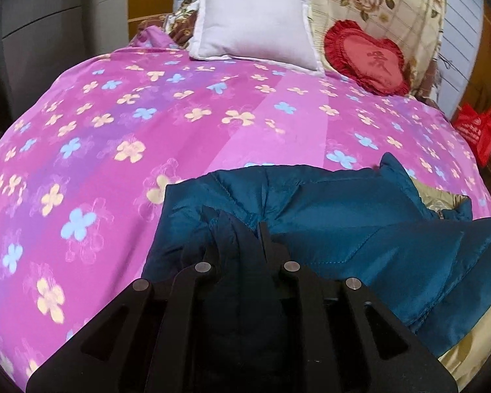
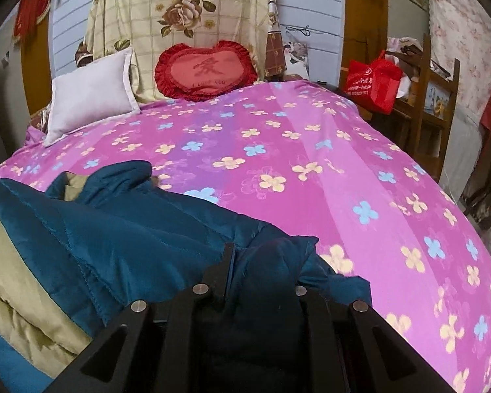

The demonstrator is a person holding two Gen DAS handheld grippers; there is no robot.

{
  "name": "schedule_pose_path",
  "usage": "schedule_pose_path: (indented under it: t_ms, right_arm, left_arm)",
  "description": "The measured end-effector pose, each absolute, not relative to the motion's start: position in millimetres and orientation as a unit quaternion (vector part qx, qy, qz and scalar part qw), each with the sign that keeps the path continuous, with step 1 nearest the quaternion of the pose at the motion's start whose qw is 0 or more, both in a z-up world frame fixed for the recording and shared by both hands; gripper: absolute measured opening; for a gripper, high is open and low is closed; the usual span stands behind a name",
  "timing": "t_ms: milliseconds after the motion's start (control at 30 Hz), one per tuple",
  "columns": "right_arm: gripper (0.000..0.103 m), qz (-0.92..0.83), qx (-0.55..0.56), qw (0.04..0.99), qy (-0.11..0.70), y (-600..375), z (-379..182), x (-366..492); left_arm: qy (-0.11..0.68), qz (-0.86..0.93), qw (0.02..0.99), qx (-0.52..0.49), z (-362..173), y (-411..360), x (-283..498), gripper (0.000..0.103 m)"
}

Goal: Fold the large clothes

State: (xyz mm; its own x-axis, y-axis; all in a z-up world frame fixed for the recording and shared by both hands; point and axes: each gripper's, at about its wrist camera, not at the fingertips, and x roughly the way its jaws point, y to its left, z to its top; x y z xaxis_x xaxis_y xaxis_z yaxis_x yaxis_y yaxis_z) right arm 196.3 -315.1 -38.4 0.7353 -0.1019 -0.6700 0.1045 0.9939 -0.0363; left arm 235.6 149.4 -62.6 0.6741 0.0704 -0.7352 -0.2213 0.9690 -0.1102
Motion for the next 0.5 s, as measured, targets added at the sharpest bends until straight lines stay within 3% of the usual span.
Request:
schedule_pose_path:
  t_ms: [233, 400, 500]
  right_arm:
    - [0.015, -0.030, 0.007, 0.924, 0.382, -316, -42, 209]
    - [0.026, 0.013, 0.125, 0.901, 0.415, -338, -30, 199]
    - [0.061, 0.058, 0.235, 0.885, 0.397, -353, -21, 184]
  left_arm:
    - [0.393, 0.069, 0.911, -0.110, -65, 154, 237, 0.013]
    - [0.420, 0.021, 0.895, -0.151, -58, 174, 238, 0.017]
    - [0.436, -0.011, 0.876, -0.208, -50, 195, 233, 0.023]
